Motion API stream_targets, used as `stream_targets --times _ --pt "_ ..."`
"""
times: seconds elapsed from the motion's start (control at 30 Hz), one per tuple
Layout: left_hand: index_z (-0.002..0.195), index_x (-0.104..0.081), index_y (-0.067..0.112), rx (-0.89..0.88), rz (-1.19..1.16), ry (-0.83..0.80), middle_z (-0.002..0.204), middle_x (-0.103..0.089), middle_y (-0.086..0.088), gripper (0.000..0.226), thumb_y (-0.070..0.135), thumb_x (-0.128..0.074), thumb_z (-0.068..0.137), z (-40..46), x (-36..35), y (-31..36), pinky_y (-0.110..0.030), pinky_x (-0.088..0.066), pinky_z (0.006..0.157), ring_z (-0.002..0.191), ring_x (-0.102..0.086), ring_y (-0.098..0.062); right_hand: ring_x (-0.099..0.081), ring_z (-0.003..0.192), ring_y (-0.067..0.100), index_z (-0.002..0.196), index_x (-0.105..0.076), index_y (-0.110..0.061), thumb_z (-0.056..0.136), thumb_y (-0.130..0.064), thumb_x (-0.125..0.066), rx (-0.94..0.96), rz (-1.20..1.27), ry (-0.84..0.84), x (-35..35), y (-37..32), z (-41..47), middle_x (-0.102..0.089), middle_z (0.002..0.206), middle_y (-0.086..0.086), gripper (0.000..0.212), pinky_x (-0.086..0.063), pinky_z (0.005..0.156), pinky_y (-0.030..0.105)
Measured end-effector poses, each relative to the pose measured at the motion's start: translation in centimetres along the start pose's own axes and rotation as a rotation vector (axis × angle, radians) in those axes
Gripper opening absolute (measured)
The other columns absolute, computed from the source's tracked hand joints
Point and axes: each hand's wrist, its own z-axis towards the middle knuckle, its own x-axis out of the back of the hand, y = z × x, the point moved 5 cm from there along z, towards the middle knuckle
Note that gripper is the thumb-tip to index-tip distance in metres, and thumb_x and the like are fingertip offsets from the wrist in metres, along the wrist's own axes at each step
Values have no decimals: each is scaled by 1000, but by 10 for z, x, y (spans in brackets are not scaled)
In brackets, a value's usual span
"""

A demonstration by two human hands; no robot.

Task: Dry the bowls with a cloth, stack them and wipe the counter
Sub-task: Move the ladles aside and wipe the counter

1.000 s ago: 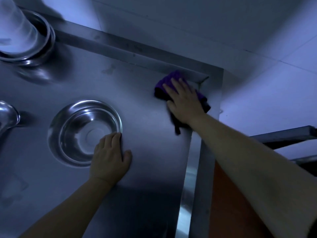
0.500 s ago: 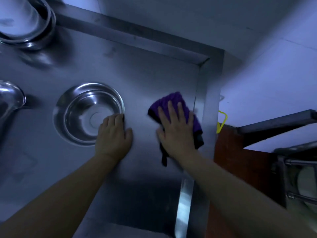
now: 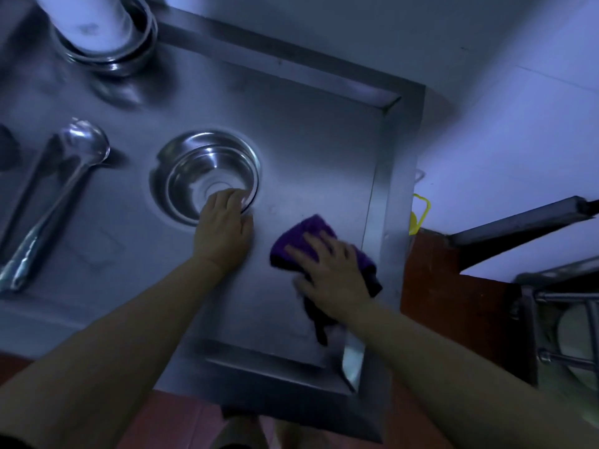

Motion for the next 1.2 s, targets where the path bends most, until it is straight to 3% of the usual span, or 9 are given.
stream_targets --times 0.2,0.37,0.53,0.73,0.87,0.97,1.1,1.2 --pt "119 -54 -7 103 -47 99 117 -56 -27 43 13 -46 81 -83 54 -69 -41 -30 98 109 -46 -40 -10 145 30 145 -32 -36 92 -50 -45 -228 -32 133 19 20 72 -21 157 4 57 -9 115 50" --pt "121 -52 -8 226 -71 143 121 -52 -27 42 10 -48 83 -150 90 -119 -44 -32 100 115 -40 -36 -9 145 32 147 -28 -33 92 -44 -41 -359 9 210 8 -35 76 -19 158 7 58 -10 116 53" --pt "122 -52 -5 275 -133 202 121 -52 -25 37 3 -54 86 -187 109 -143 -20 -21 102 117 -37 -27 -25 141 34 140 -44 -28 85 -36 -54 -142 15 246 -18 -161 65 -36 151 8 57 -18 112 52" --pt "121 -54 -4 322 -187 200 121 -55 -20 47 24 -40 86 -213 114 -161 -18 -21 102 116 -40 -26 -4 147 24 147 -28 -35 91 -32 -43 164 64 60 -36 -271 101 -16 159 -3 58 -4 116 48" --pt "120 -54 -4 354 -233 241 122 -55 -20 49 28 -37 86 -226 118 -165 -10 -18 100 116 -40 -26 -3 146 15 145 -34 -34 93 -24 -43 352 241 -136 -46 -319 82 -17 158 -7 54 7 110 36" --pt "119 -54 -5 360 -259 277 119 -55 -23 42 19 -42 86 -228 122 -158 -17 -23 98 113 -42 -29 -13 144 14 144 -39 -29 91 -18 -48 316 380 -140 -38 -307 48 -29 155 -6 55 -2 111 31" --pt "118 -55 -7 290 -268 232 117 -55 -24 39 11 -47 84 -221 119 -132 -28 -29 99 112 -46 -36 -30 139 17 138 -48 -26 89 -19 -54 216 371 -82 -23 -241 -16 -45 145 -3 50 -18 110 31" --pt "120 -54 -5 249 -298 165 119 -54 -21 39 11 -46 85 -216 111 -109 -24 -28 99 115 -44 -30 -41 129 21 132 -55 -24 88 -23 -50 77 296 -66 -17 -176 -73 -52 137 -2 44 -26 109 34"
